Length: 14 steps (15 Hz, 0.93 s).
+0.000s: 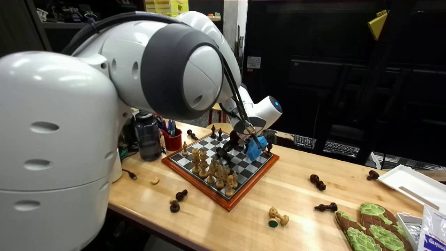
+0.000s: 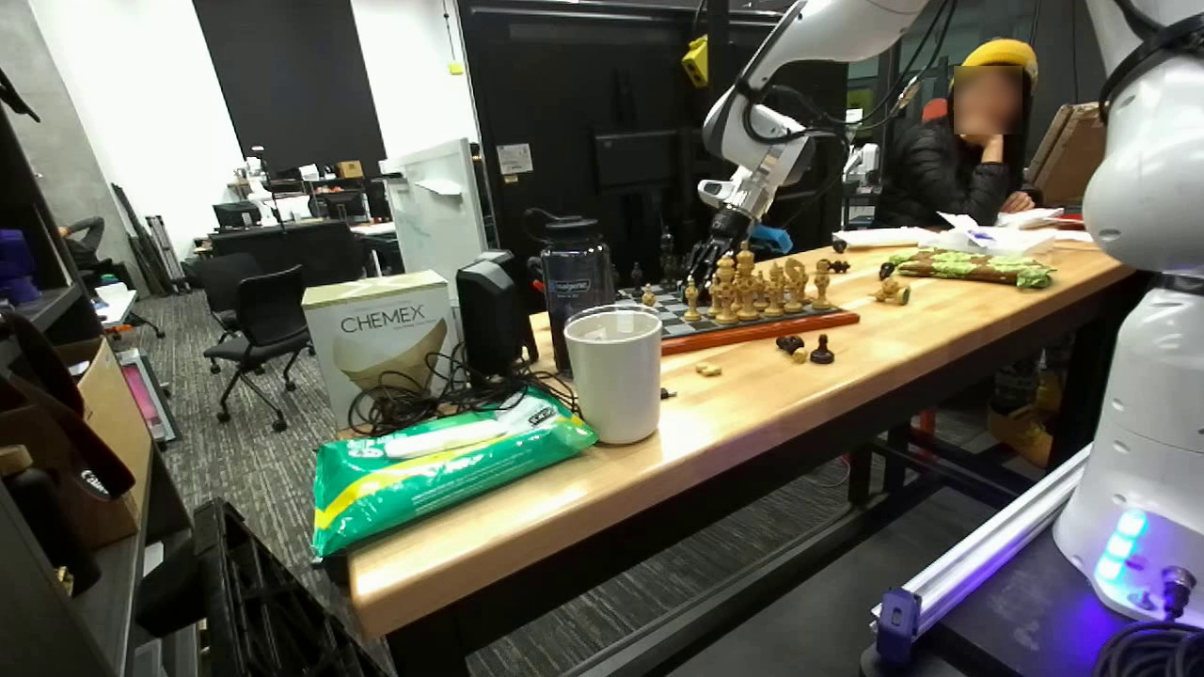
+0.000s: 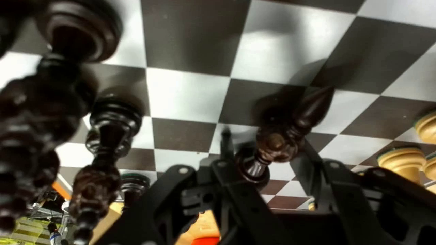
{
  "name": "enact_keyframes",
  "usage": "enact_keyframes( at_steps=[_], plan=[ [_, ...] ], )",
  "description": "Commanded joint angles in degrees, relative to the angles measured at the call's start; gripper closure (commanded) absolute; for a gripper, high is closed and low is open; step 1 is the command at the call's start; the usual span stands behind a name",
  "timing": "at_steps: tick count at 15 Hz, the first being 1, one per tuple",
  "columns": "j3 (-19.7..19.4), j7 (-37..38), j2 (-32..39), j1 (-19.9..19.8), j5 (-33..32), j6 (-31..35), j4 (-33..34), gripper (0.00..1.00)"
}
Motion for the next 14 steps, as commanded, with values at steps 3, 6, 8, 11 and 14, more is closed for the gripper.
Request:
enact_keyframes(
  at_steps=[3,6,8,11,14],
  plan=[
    [-0.18,-0.75,-0.14,0.58,-0.41,-1.47,1.45,0.98],
    [-0.42,0.99,-0.51,1.73,-2.72,-1.88,2.27,0.94],
    [-0.70,3.77,-0.93,2.88,-5.91,-1.88,2.79,0.94],
    [-0.84,10.12,-1.39,4.52,-12.69,-1.89,3.70,0.94],
    [-0.55,17.39,-1.97,6.02,-20.24,-2.05,4.49,0.94]
  ],
)
